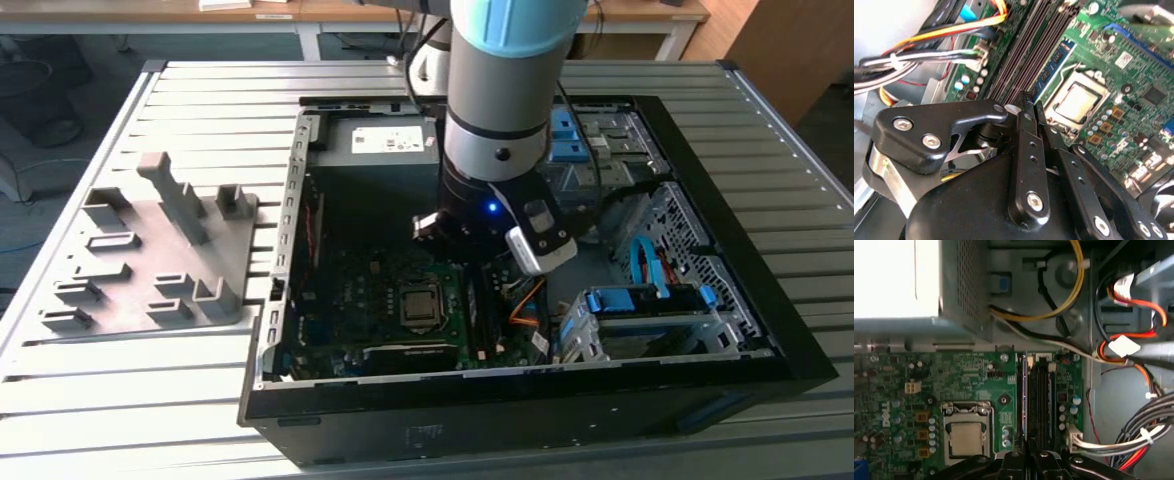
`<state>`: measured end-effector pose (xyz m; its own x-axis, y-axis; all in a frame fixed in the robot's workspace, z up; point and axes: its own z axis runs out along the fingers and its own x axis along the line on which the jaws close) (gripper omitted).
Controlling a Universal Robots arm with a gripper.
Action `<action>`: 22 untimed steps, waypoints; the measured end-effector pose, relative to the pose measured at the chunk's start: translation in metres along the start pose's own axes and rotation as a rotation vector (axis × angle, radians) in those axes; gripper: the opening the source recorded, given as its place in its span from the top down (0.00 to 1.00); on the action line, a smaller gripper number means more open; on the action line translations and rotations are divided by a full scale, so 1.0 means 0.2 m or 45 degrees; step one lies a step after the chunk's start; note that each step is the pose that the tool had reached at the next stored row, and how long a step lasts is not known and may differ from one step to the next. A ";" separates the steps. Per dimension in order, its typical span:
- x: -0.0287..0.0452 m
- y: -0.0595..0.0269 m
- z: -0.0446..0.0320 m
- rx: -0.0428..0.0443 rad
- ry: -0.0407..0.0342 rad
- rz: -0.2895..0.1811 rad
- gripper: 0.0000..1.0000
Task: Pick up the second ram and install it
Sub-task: 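Insert the second ram into the second slot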
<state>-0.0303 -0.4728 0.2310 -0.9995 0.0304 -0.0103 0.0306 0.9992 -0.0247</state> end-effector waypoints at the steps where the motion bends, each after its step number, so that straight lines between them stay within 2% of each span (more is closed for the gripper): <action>1: 0.000 -0.012 0.004 -0.005 0.0001 0.000 0.86; 4: -0.001 -0.046 0.009 -0.033 0.0010 0.000 0.86; 6: -0.002 -0.067 0.011 -0.040 0.0011 0.000 0.86; 11: -0.002 -0.088 0.012 -0.040 0.0013 0.000 0.86; 22: -0.005 -0.088 0.042 -0.039 0.0013 0.000 0.86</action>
<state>-0.0298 -0.4907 0.2231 -0.9995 0.0307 -0.0093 0.0306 0.9995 0.0057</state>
